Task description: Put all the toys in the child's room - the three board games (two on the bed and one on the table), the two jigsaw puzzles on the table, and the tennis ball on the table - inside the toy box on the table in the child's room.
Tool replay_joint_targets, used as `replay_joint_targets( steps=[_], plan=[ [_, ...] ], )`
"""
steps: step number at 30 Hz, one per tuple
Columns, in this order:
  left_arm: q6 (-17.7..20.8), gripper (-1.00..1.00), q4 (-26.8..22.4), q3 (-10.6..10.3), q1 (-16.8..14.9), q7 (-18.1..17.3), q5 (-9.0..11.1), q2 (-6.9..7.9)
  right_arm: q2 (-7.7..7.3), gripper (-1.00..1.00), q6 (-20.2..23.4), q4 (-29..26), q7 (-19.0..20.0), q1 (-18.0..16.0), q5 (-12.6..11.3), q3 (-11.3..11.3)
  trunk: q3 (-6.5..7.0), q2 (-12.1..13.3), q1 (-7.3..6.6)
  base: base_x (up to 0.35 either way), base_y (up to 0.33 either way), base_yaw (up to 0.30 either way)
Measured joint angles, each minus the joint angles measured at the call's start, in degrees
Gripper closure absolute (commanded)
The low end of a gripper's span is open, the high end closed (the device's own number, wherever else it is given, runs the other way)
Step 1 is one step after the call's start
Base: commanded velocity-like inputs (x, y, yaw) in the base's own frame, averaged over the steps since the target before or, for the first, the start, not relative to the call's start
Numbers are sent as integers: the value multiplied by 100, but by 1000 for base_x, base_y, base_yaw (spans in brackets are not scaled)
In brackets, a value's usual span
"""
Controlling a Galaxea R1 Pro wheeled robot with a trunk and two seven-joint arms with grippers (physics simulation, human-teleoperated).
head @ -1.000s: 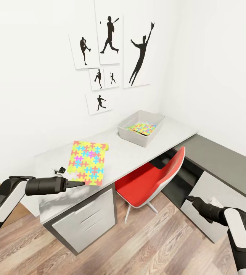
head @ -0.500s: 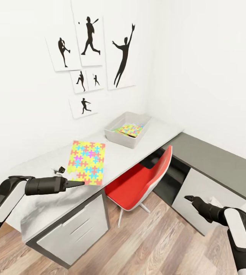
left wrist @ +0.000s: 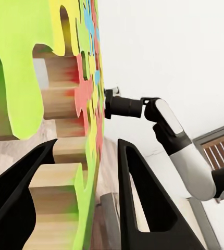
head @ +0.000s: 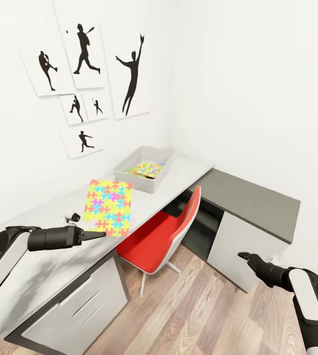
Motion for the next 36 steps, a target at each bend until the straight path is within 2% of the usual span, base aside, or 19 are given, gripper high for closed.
replay_joint_targets(
  steps=[6, 12, 16, 27, 36],
  plan=[
    [-1, 100, 0, 10, 0, -8, 4, 13, 12, -100, -1, 0, 3, 0, -1, 4, 32, 0, 0, 0, 0, -251],
    [-4, 100, 0, 18, 0, -259, -28, 31, 19, -100, -1, 0, 3, 0, 12, 9, 69, 0, -2, 111, 0, -228],
    [-8, 100, 0, 15, 1, -304, -37, 45, 20, -100, -1, 0, 3, 0, 18, 17, 95, 0, -2, 194, 0, -176],
    [-10, 100, -1, 17, 2, -313, -34, 50, 29, -100, -10, 1, 2, -1, 20, 27, 119, 0, -1, 131, 0, -18],
    [-11, 100, -1, 13, 10, -314, -34, 50, 36, -100, -26, 6, 9, -1, 24, 33, 124, 0, 0, 17, 0, 0]
  ],
)
